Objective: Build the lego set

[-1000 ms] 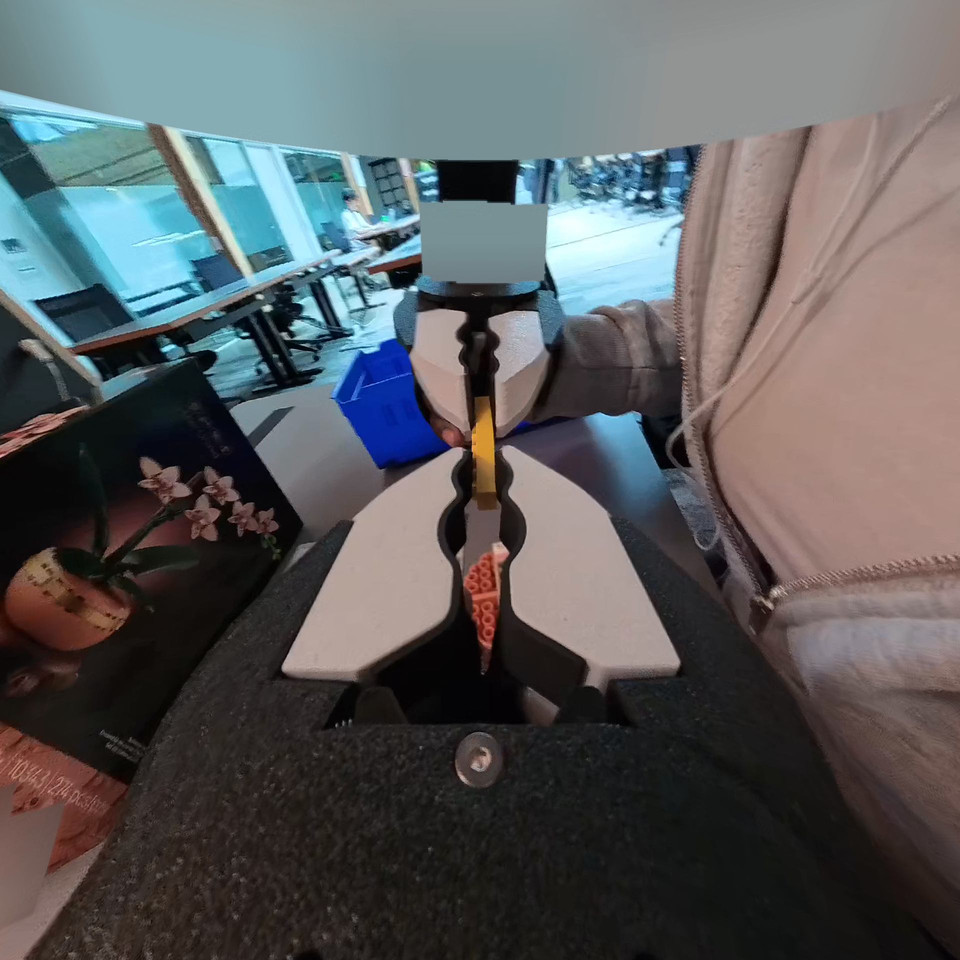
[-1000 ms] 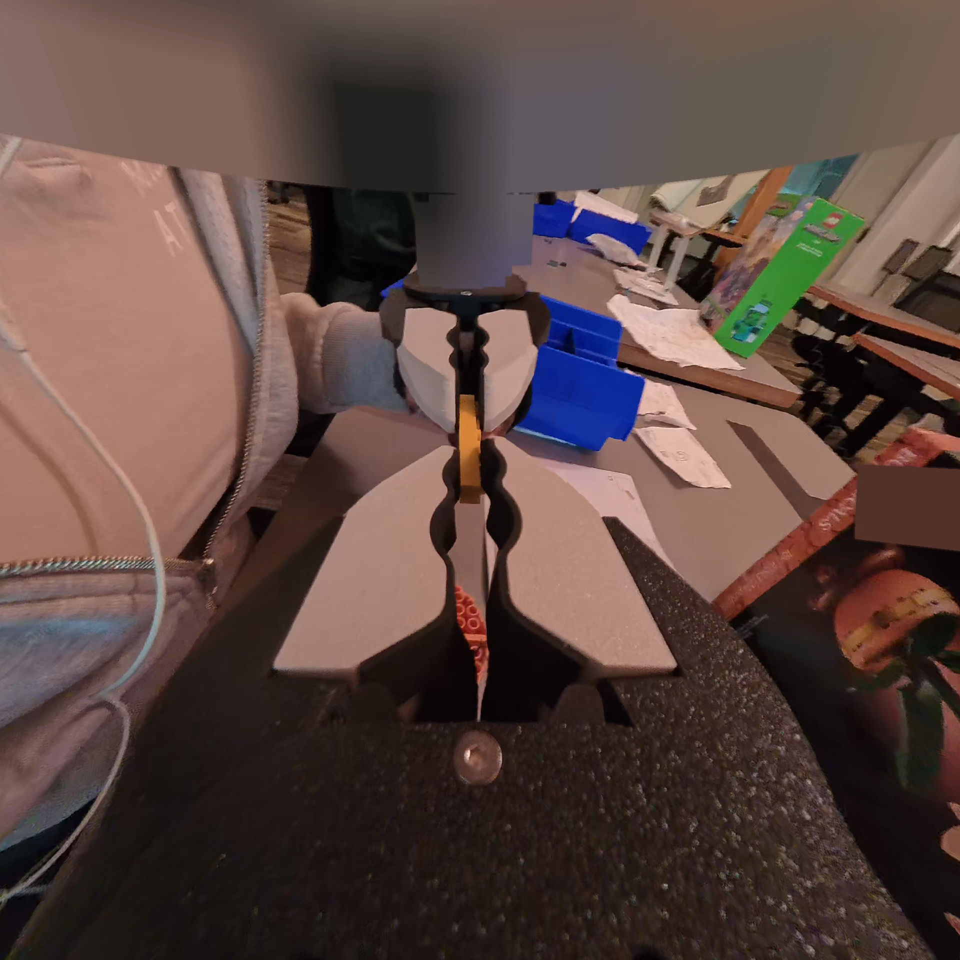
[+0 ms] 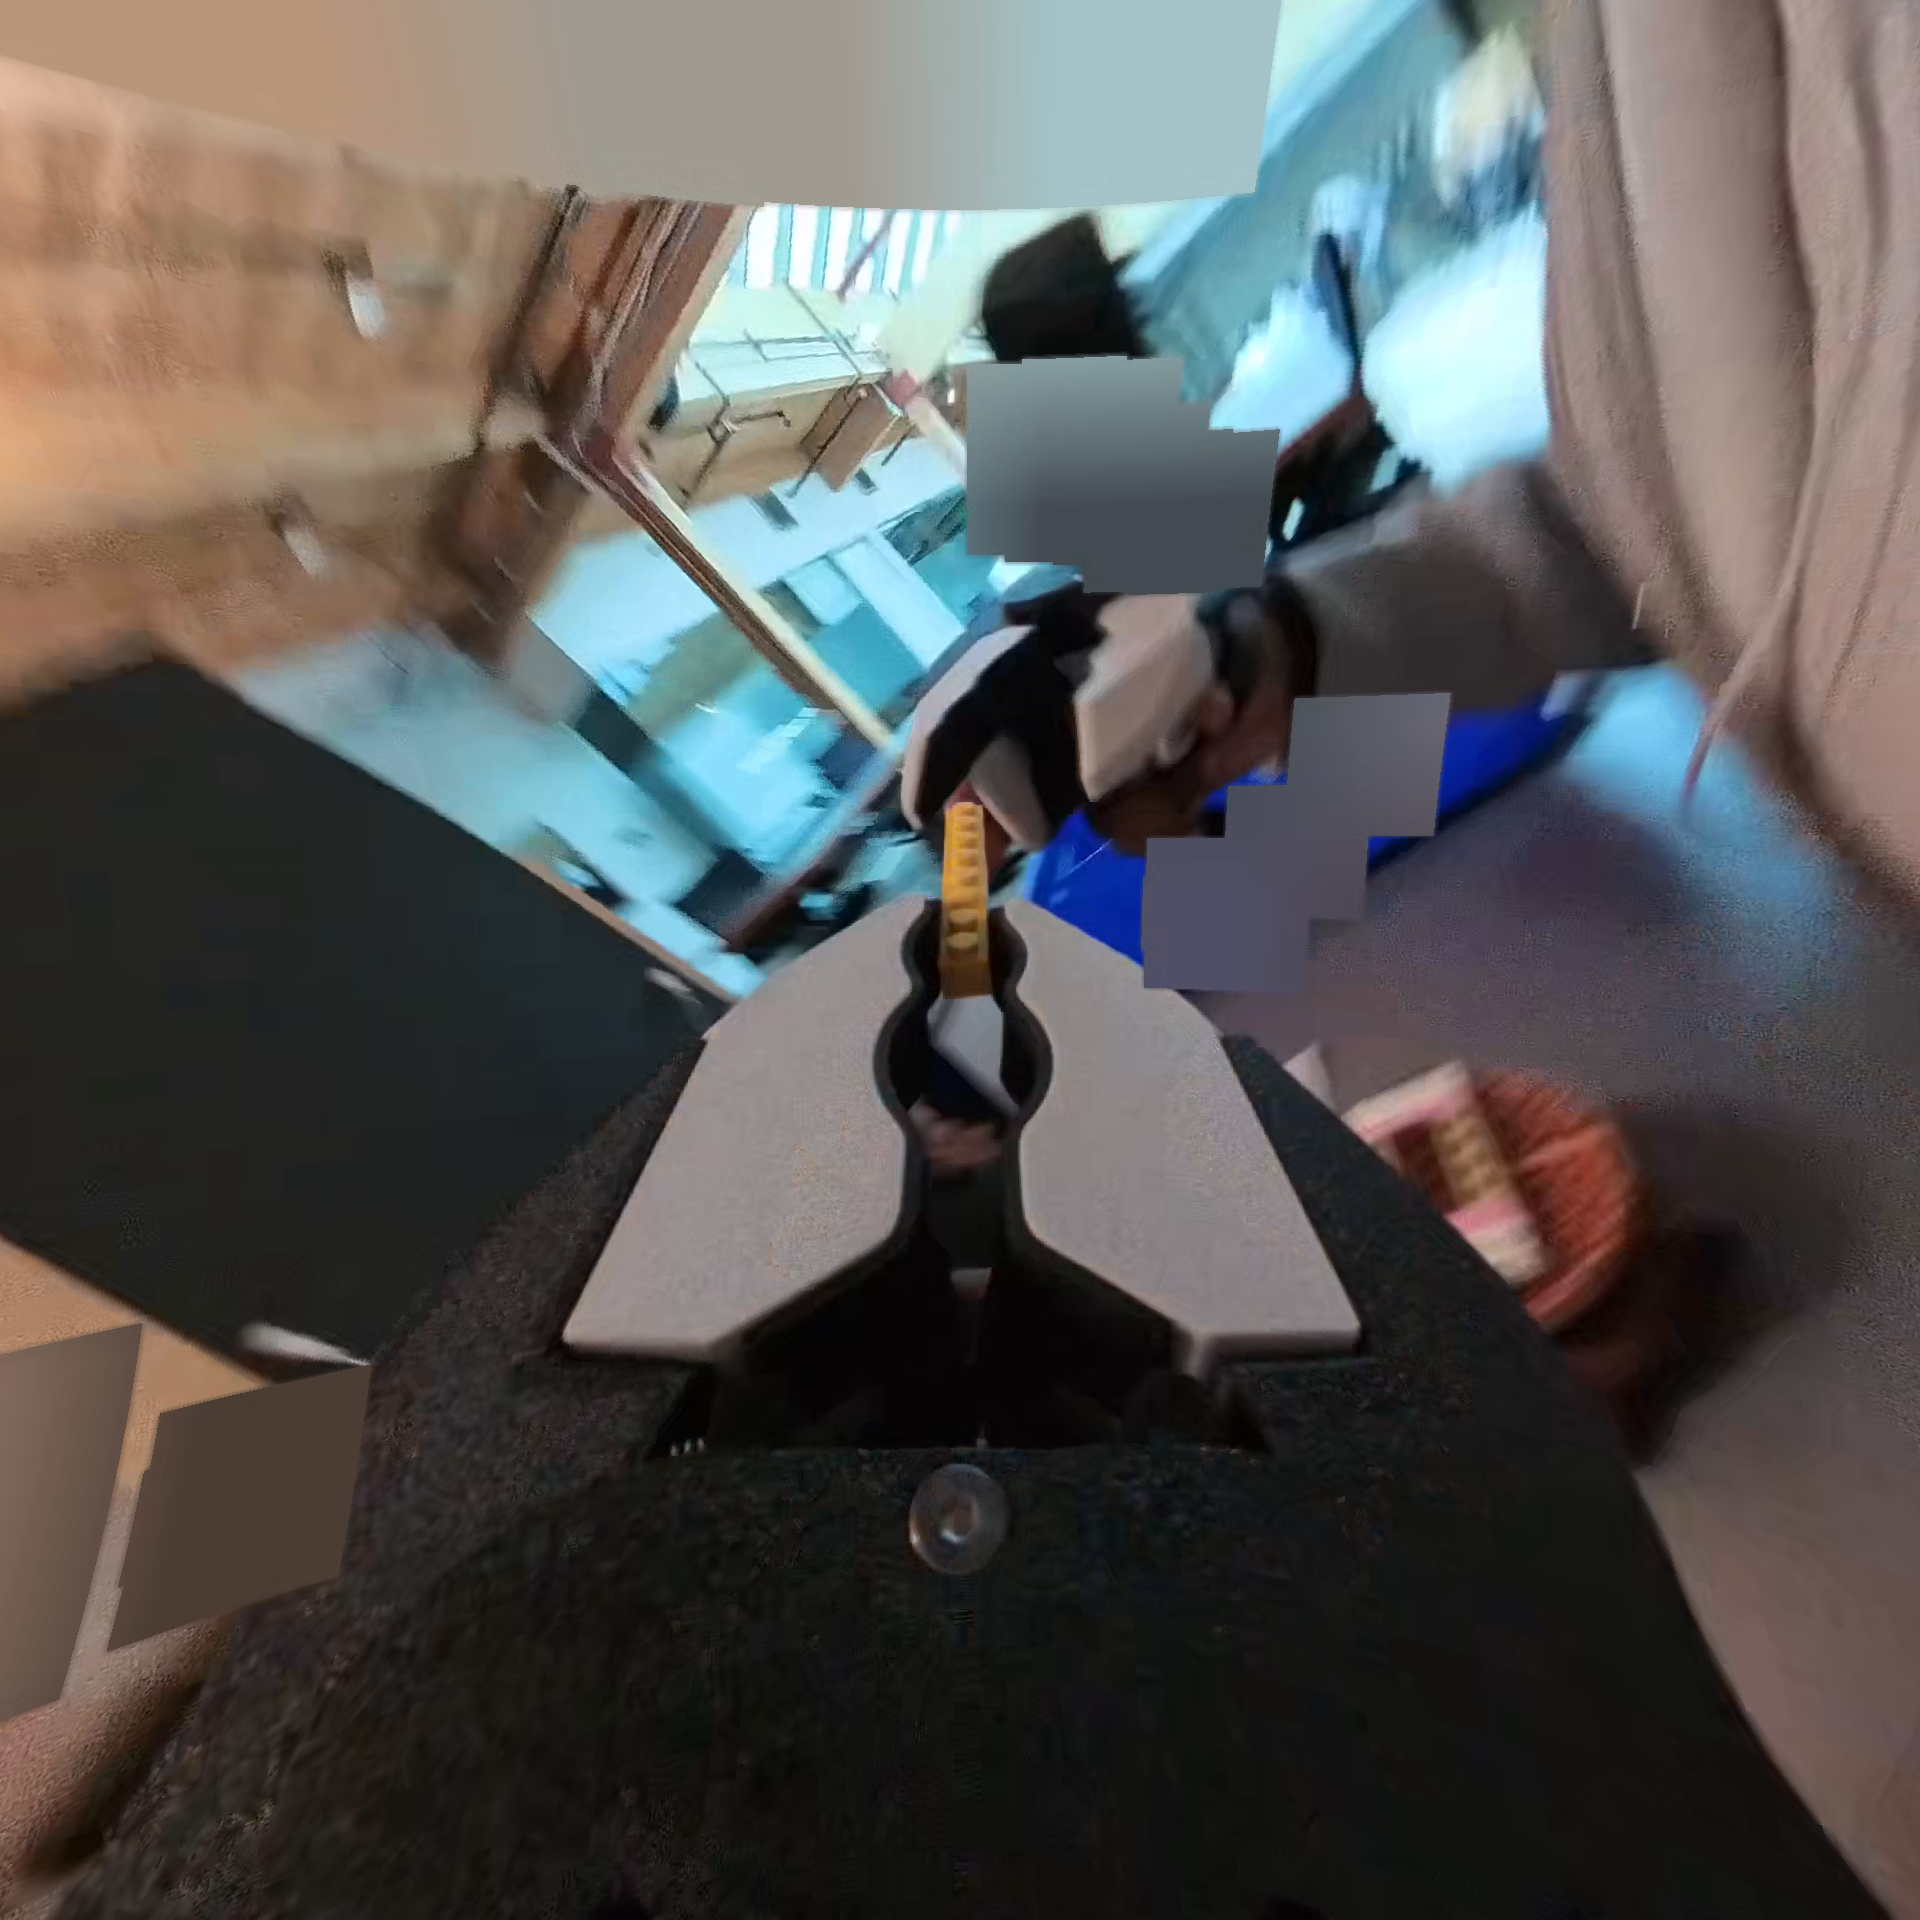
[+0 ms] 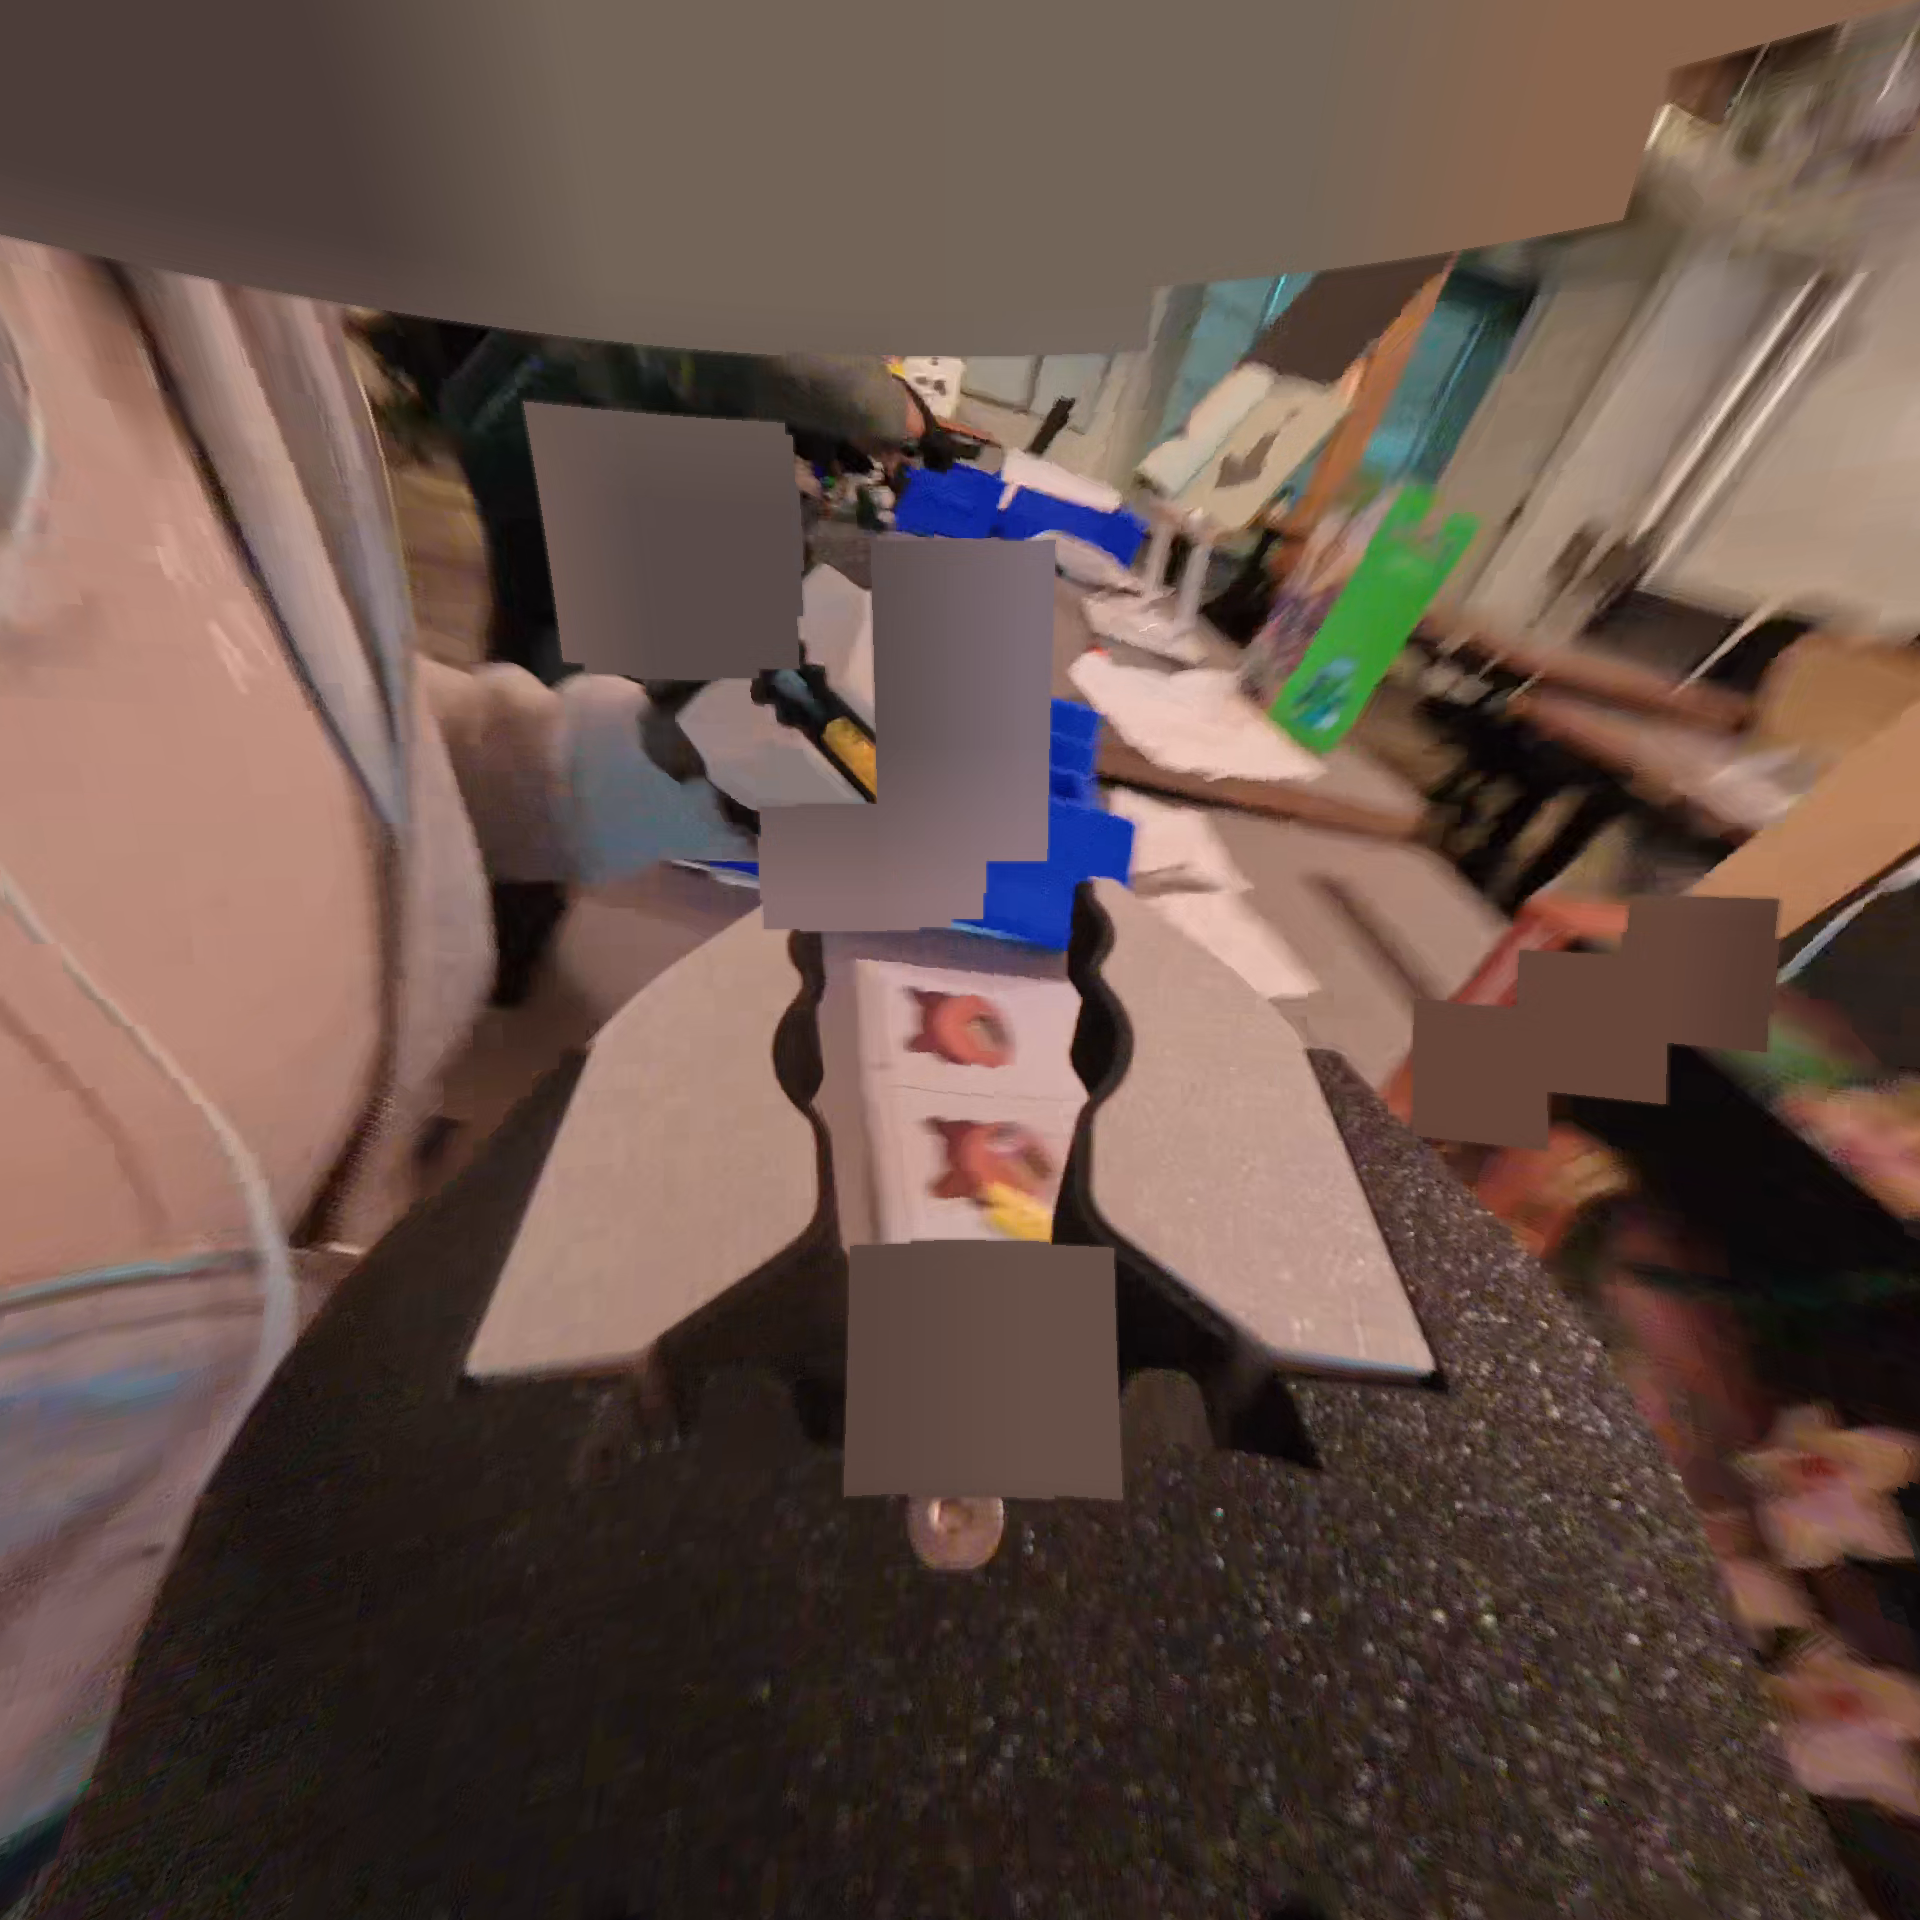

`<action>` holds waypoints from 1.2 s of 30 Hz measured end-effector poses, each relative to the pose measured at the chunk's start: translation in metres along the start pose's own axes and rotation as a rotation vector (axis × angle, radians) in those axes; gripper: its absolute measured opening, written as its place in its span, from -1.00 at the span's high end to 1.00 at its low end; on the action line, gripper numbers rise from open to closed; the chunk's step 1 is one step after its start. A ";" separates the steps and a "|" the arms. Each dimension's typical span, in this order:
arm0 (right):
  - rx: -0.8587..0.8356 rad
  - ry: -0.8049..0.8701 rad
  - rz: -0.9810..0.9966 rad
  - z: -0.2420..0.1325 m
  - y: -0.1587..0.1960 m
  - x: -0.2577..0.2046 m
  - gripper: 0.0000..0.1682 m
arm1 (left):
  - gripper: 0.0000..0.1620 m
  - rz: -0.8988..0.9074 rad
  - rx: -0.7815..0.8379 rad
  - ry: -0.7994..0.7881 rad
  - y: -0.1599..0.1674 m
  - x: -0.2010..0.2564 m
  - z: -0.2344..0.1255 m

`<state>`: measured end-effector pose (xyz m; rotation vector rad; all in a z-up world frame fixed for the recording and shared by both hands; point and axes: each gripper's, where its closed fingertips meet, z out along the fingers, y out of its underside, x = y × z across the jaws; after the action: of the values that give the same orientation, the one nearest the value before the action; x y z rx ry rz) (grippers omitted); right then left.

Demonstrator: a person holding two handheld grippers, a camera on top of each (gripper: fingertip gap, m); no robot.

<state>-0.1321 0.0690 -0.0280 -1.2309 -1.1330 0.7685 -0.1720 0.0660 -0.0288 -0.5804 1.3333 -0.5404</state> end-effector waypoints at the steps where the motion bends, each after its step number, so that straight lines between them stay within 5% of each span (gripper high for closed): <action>1: -0.006 -0.040 0.111 0.001 0.004 -0.002 0.44 | 0.91 0.161 -0.045 -0.003 0.001 0.001 0.001; 6: 0.062 -0.160 0.565 0.013 0.003 -0.002 0.58 | 0.90 0.580 -0.169 0.032 0.014 0.002 0.007; 11: 0.095 -0.218 0.703 0.019 0.008 0.002 0.76 | 0.91 0.658 -0.164 0.033 0.012 0.000 0.010; 19: 0.177 -0.238 0.664 0.021 0.001 0.000 0.91 | 0.88 0.415 -0.114 0.006 0.013 -0.001 0.009; 21: 0.180 -0.218 0.631 0.021 0.002 -0.001 0.91 | 0.68 0.246 -0.091 -0.012 0.015 -0.003 0.008; 25: 0.190 -0.196 0.647 0.022 0.003 0.000 0.91 | 0.62 0.072 -0.029 -0.054 0.015 -0.006 0.004; 32: 0.132 -0.180 0.746 0.028 0.018 0.002 0.91 | 1.00 0.017 -0.035 -0.031 0.019 -0.001 0.004; 36: 0.129 -0.187 0.783 0.033 0.021 0.002 0.91 | 0.99 0.007 -0.064 -0.034 0.022 -0.002 0.001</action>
<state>-0.1602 0.0862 -0.0493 -1.5219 -0.7056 1.5426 -0.1707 0.0841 -0.0421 -0.6340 1.3233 -0.4813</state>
